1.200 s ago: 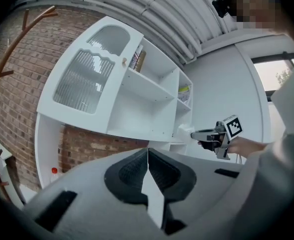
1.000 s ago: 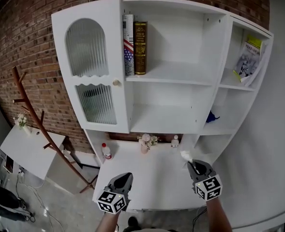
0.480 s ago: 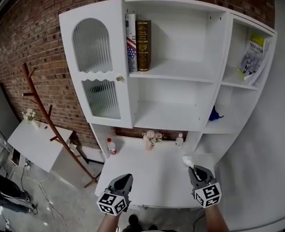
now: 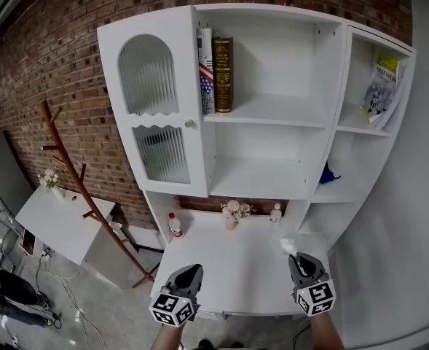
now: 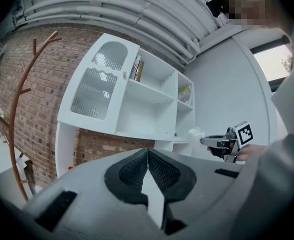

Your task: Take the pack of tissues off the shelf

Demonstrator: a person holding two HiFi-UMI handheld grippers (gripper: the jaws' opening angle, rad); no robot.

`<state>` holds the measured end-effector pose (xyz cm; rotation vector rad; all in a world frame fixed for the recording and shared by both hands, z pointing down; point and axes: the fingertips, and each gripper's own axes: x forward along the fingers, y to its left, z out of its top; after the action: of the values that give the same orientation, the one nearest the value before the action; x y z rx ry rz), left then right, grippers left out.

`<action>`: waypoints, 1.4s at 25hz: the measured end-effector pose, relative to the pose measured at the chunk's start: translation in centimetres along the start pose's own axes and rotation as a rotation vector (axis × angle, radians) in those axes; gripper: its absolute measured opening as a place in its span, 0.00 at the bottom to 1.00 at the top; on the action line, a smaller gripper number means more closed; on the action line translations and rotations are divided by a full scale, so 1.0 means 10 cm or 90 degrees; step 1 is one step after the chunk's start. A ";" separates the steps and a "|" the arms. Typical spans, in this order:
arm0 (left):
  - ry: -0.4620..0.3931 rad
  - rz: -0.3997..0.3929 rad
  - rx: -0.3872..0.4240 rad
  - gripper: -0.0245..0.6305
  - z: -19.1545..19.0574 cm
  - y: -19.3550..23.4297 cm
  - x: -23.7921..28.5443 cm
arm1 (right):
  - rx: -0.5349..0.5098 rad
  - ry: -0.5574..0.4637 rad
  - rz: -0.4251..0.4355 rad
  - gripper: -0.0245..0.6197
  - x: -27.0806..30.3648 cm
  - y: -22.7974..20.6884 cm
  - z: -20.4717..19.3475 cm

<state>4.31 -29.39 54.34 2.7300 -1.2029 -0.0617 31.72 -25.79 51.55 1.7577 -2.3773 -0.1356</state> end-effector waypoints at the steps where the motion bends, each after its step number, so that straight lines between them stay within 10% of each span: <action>1: -0.001 0.001 -0.001 0.08 0.01 0.03 -0.01 | 0.003 -0.002 -0.004 0.12 0.01 0.01 0.01; 35: -0.011 -0.025 -0.015 0.08 0.12 0.37 -0.09 | 0.004 -0.026 -0.023 0.12 0.11 0.30 0.25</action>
<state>0.92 -31.35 53.68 2.7380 -1.1466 -0.1040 28.07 -25.98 49.79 1.8192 -2.3766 -0.1701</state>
